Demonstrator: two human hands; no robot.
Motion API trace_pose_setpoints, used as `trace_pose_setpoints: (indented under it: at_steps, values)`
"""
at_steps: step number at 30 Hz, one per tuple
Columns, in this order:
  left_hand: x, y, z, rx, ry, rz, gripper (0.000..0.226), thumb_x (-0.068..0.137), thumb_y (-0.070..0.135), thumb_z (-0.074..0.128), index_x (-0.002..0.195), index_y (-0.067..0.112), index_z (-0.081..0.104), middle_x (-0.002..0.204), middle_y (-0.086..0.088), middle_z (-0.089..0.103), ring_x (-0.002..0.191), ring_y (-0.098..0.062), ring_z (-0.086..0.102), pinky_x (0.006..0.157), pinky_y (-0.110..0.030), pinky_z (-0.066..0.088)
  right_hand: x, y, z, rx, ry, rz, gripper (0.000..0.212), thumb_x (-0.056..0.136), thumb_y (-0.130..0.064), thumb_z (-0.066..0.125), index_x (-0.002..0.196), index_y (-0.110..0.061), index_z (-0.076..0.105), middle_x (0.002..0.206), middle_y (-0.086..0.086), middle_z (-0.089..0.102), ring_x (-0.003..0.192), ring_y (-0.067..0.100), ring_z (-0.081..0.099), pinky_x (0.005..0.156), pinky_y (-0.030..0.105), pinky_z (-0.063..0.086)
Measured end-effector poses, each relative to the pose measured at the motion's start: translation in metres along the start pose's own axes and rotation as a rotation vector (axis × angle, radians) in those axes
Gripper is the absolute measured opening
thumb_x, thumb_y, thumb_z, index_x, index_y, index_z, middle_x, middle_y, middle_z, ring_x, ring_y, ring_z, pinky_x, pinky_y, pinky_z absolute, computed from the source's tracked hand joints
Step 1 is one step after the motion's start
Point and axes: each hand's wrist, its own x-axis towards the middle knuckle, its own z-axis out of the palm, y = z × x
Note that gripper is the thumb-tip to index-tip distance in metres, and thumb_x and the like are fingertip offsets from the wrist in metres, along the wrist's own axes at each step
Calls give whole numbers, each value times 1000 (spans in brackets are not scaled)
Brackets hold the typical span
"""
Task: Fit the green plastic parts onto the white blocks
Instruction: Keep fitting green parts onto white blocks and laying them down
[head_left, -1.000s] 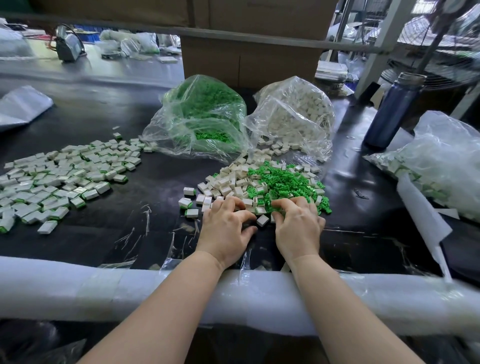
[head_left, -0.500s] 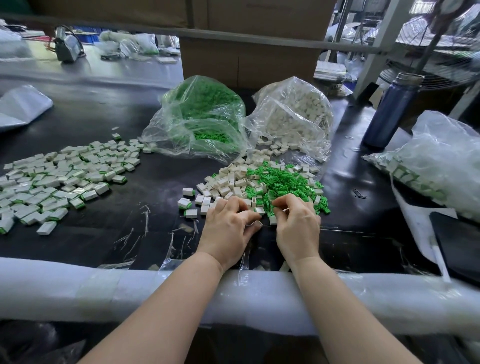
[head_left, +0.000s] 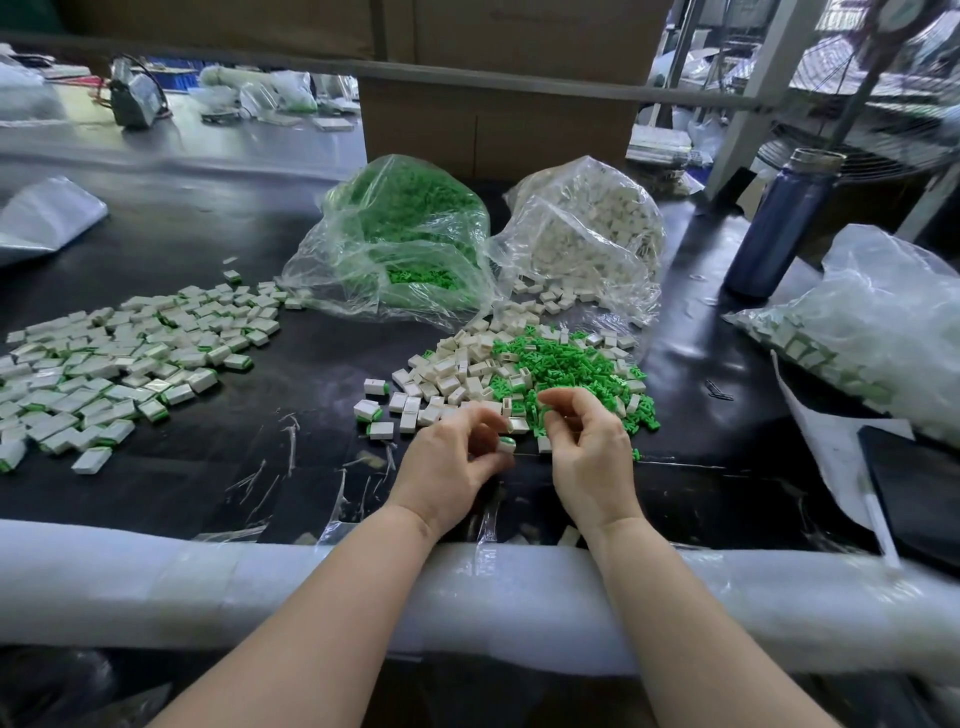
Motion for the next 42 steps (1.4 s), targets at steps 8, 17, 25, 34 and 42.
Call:
trace_pose_setpoints:
  at_steps: [8,17,25,34,42]
  values:
    - [0,2,-6,-329,6,-108,25,80,1,68,83,26,63,87,-11,63,83,-26,64,83,-34,54,0,0,0,94,-79,9,18,85,-5,64,83,-22,62,76,-6,66,73,17,65,74,32,55]
    - [2,-1,-5,-359,30,-116,29,80,-1,68,80,29,63,78,0,60,79,-18,60,79,-28,53,1,2,2,23,-81,-21,11,83,-6,66,83,-17,65,75,-8,65,73,10,60,73,22,50]
    - [2,-1,-4,-280,55,-81,25,79,4,70,79,28,63,77,3,66,75,-10,62,77,-19,53,-1,4,4,-316,-152,-49,12,88,-13,60,94,-13,71,94,3,68,93,19,56,78,21,34]
    - [2,-2,-1,41,-6,5,22,81,15,70,103,15,71,91,8,63,86,-6,57,82,-7,40,0,6,5,-361,-104,-92,13,89,-10,58,94,-10,70,95,5,67,95,24,55,79,23,34]
    - [2,-2,0,45,43,-11,23,84,14,67,106,16,67,97,-1,65,85,-11,59,85,-18,46,-2,5,9,-743,-236,-110,44,92,-10,38,124,-34,56,107,0,47,107,22,41,85,33,25]
